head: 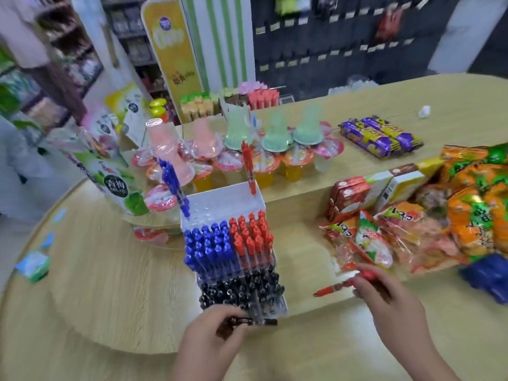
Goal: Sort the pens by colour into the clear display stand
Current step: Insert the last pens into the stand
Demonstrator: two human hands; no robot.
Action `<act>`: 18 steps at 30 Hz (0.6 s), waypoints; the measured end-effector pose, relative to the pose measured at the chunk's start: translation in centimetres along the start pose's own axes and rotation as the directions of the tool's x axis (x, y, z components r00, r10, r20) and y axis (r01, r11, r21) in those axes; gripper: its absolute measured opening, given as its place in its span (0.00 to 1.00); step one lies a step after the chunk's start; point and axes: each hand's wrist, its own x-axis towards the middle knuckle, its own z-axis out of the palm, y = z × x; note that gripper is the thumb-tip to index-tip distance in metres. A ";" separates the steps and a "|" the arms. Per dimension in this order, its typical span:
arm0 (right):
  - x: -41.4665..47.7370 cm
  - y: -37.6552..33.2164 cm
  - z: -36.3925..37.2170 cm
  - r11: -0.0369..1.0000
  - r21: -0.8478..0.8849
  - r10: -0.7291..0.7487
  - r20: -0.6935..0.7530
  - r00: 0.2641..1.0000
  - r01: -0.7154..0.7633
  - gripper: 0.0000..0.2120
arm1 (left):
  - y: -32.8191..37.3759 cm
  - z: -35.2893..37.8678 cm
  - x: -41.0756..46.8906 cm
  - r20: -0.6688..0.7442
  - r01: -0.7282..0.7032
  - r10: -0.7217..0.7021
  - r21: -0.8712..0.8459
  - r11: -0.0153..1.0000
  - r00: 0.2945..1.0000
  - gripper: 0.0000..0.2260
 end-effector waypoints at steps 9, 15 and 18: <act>5.5 -6.4 3.8 0.959 0.175 -0.225 0.000 0.974 0.222 0.11 | 4.8 0.9 2.6 0.041 -0.074 0.073 0.007 0.997 0.996 0.14; 10.7 -12.2 7.5 0.906 0.197 -0.385 0.014 0.923 0.375 0.11 | 6.4 -2.3 6.6 -0.165 -0.041 0.025 -0.092 0.995 0.986 0.16; 13.1 -14.3 9.3 0.880 0.186 -0.453 0.053 0.890 0.437 0.12 | 7.2 -3.2 8.6 -0.219 -0.008 -0.035 -0.195 0.981 0.975 0.17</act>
